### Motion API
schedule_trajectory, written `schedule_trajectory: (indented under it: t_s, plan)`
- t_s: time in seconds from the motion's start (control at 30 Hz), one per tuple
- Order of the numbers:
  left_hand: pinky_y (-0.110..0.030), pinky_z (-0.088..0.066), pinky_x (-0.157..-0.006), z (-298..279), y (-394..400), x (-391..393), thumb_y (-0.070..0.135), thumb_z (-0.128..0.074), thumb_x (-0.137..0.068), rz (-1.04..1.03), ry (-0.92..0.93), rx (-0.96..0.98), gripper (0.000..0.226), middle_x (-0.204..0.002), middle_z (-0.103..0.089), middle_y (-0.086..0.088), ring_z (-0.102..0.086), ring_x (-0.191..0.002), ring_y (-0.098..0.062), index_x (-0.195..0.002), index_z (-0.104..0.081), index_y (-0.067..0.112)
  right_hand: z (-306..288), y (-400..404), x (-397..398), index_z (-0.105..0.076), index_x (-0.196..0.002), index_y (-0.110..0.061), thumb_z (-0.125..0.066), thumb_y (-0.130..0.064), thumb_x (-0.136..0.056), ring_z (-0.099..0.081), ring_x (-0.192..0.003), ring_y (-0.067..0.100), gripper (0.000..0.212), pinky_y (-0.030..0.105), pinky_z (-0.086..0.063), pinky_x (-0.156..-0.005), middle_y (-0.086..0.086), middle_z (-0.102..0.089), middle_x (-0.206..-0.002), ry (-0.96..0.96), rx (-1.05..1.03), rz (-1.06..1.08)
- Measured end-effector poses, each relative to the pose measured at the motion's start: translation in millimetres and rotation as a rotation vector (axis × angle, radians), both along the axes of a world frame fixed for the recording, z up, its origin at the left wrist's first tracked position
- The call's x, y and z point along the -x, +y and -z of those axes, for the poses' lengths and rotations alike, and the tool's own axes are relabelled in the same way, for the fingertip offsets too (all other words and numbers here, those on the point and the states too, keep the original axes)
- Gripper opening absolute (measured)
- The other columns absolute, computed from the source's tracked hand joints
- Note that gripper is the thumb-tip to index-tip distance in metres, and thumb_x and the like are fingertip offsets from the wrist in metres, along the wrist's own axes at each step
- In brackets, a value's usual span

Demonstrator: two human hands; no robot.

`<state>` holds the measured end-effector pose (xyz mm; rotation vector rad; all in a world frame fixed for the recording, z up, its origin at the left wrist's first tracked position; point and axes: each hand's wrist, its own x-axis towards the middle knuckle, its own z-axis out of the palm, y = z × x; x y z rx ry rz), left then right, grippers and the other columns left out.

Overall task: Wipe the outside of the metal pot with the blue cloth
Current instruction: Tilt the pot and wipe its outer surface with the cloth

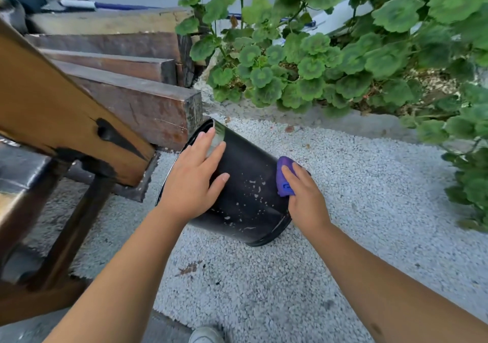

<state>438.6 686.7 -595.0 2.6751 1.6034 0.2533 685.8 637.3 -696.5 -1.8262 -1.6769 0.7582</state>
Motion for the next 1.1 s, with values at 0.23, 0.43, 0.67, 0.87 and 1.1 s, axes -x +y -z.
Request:
schedule_trajectory:
  t_s: [0.23,0.43,0.67,0.87,1.1]
  plan:
    - [-0.044,-0.023,-0.115,-2,-1,-2,0.049,-0.041,-0.095,0.014,-0.015,0.004,0.064,-0.162,-0.018,-0.010,-0.017,-0.150,-0.028,-0.148,-0.038,0.013,8,6,-23,-0.046,-0.145,-0.014,-0.051,0.013,-0.083,-0.041,-0.135,0.029,0.067,0.039,-0.036,-0.110,0.010,-0.041,-0.152,-0.060,0.098,0.048]
    - [-0.043,-0.023,-0.116,1,-4,4,0.049,-0.044,-0.095,0.010,-0.088,-0.014,0.065,-0.162,-0.018,-0.009,-0.012,-0.150,-0.024,-0.147,-0.038,0.012,-11,24,-37,-0.064,-0.108,-0.021,-0.050,-0.009,-0.090,-0.062,-0.086,0.019,0.026,0.016,-0.038,-0.061,-0.004,-0.063,-0.089,0.380,0.191,0.556]
    - [-0.038,-0.019,-0.120,8,-12,8,0.051,-0.045,-0.094,0.037,-0.184,-0.014,0.075,-0.162,-0.017,-0.011,-0.013,-0.151,-0.024,-0.152,-0.028,0.006,-75,41,62,-0.042,-0.145,-0.023,-0.055,0.003,-0.081,-0.039,-0.133,0.018,0.070,0.035,-0.028,-0.116,0.003,-0.043,-0.149,0.174,-0.175,-0.155]
    - [-0.028,-0.014,-0.120,10,-27,21,0.046,-0.045,-0.094,-0.047,-0.249,-0.025,0.073,-0.161,-0.017,-0.012,-0.011,-0.151,-0.020,-0.150,-0.030,0.002,-52,42,60,-0.015,-0.154,-0.035,-0.051,0.015,-0.079,-0.009,-0.150,0.024,0.097,0.040,-0.012,-0.117,-0.003,-0.010,-0.164,-0.076,-0.071,-0.237]
    - [-0.034,-0.017,-0.119,9,-24,15,0.047,-0.045,-0.094,-0.031,-0.219,0.019,0.074,-0.164,-0.010,-0.007,-0.009,-0.152,-0.020,-0.153,-0.024,0.009,-10,38,-10,-0.030,-0.151,-0.026,-0.051,0.015,-0.077,-0.037,-0.137,0.033,0.087,0.045,-0.032,-0.115,0.008,-0.034,-0.156,-0.208,0.191,-0.047]
